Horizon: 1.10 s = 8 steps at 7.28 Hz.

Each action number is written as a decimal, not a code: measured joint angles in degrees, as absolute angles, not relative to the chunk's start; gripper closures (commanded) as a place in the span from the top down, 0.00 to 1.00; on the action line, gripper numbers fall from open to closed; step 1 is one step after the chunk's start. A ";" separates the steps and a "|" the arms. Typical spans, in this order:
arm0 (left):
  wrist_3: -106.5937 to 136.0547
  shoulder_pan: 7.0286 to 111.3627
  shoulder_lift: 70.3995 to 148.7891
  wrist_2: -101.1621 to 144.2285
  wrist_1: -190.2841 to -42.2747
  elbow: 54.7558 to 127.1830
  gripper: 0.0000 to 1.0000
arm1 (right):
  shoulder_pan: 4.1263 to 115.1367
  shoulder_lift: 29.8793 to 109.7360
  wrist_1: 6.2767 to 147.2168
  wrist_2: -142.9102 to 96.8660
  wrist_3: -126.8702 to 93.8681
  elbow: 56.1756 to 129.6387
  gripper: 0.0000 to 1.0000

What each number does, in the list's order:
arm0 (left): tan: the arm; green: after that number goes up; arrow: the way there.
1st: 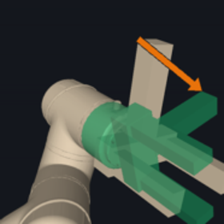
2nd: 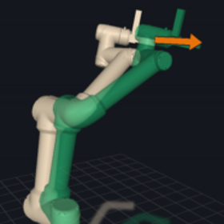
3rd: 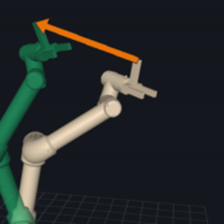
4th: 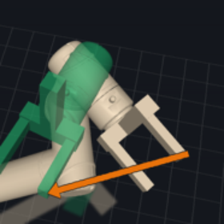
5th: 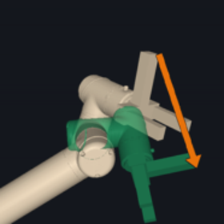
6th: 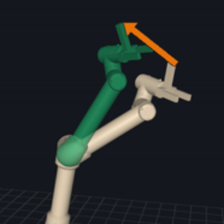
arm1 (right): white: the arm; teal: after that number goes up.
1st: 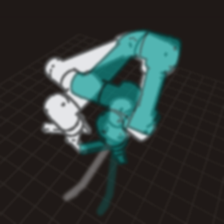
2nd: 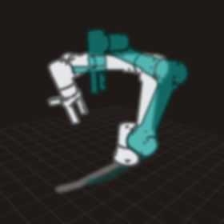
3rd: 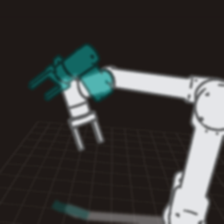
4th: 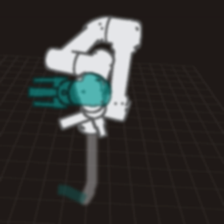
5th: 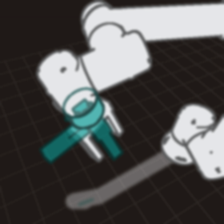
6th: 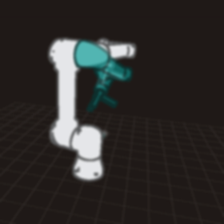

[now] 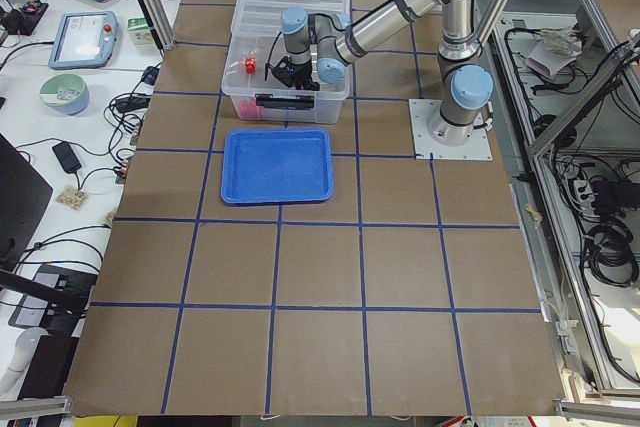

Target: Place red block in blue tray from box

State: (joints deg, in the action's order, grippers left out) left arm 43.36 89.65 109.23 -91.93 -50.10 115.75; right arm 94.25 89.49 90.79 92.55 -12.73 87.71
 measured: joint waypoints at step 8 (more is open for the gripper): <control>38.42 89.78 103.36 -92.79 -70.25 100.86 0.22 | 94.05 89.57 90.74 92.38 -10.89 87.73 1.00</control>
State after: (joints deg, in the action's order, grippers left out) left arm 38.42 89.78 103.36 -92.79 -70.25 100.86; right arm 94.05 89.57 90.74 92.38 -10.89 87.73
